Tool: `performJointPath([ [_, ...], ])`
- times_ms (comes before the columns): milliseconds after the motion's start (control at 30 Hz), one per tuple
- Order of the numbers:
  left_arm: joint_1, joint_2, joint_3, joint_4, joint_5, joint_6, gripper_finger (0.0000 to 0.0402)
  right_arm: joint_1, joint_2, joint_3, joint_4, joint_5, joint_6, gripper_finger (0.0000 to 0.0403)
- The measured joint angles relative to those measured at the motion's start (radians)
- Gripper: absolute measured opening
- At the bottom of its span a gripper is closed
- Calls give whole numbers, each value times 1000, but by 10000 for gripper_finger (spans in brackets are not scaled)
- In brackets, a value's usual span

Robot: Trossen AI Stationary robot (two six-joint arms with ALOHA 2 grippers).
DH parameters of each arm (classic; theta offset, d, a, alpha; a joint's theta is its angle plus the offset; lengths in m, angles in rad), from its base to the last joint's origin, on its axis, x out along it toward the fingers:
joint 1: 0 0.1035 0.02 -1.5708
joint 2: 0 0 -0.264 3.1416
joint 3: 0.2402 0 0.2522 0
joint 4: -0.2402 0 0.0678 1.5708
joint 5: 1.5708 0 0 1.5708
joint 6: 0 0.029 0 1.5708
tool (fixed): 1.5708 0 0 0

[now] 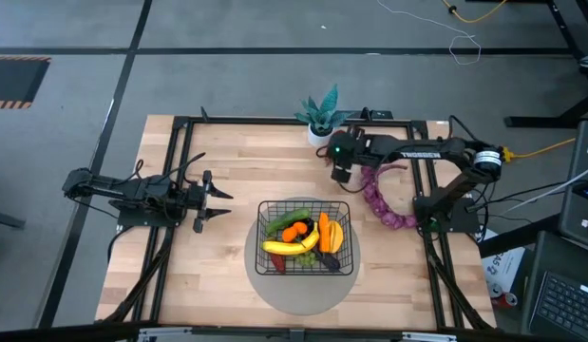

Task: Build produce basket
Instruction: Put the red chili pepper into the black wire basket

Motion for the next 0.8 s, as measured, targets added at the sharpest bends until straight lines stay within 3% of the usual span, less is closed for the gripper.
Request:
performJointPath([
  [133,0,0,0,0,0,0,188,-27,1,25,48,-60,153,139],
  [267,0,0,0,0,0,0,188,-40,12,24,132,-156,246,175],
  [500,0,0,0,0,0,0,188,-52,70,24,141,-54,410,251],
  [800,0,0,0,0,0,0,188,-86,176,24,168,-12,623,263],
])
